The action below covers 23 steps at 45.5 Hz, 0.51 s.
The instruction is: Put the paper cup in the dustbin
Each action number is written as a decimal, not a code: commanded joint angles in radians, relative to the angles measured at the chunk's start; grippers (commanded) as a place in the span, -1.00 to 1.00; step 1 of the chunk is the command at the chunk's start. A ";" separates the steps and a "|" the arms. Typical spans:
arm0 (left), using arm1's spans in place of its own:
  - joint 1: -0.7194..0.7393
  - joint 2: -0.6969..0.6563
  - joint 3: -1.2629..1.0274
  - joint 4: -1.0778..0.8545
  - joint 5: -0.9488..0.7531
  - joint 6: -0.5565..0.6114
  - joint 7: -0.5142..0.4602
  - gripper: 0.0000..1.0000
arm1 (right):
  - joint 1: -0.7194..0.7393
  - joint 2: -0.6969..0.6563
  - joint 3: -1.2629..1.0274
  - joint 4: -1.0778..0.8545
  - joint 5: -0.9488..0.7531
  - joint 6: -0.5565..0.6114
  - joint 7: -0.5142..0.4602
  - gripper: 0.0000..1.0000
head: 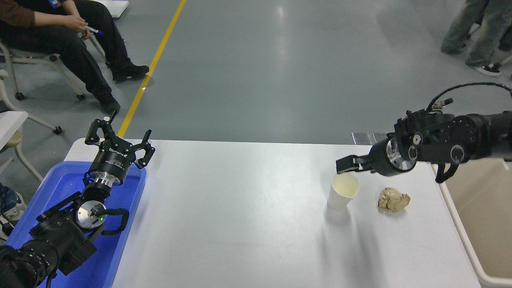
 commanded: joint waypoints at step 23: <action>0.000 0.000 0.000 0.000 0.000 0.000 0.000 1.00 | -0.069 0.145 -0.136 -0.157 0.002 0.003 0.003 1.00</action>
